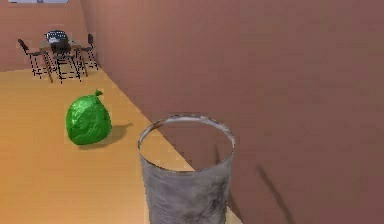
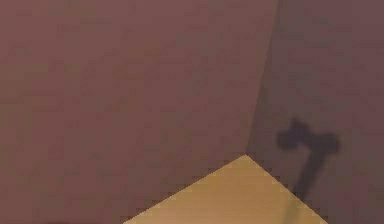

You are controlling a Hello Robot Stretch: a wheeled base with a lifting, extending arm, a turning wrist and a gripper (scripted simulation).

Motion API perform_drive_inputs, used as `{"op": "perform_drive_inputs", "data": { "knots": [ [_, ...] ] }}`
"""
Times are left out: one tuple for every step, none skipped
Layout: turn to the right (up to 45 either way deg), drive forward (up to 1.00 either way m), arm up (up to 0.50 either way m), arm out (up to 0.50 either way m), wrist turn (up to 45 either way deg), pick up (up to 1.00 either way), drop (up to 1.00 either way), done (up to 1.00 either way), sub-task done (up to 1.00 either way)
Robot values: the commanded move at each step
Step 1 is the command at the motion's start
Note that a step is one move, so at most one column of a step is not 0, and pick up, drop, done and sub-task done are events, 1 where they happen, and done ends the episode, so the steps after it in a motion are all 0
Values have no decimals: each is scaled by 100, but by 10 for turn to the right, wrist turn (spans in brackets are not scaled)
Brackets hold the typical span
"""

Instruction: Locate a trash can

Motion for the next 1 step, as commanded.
{"op": "perform_drive_inputs", "data": {
  "knots": [
    [0, 0, 0, 0, 0, 0, 0, 100, 0]
  ]
}}
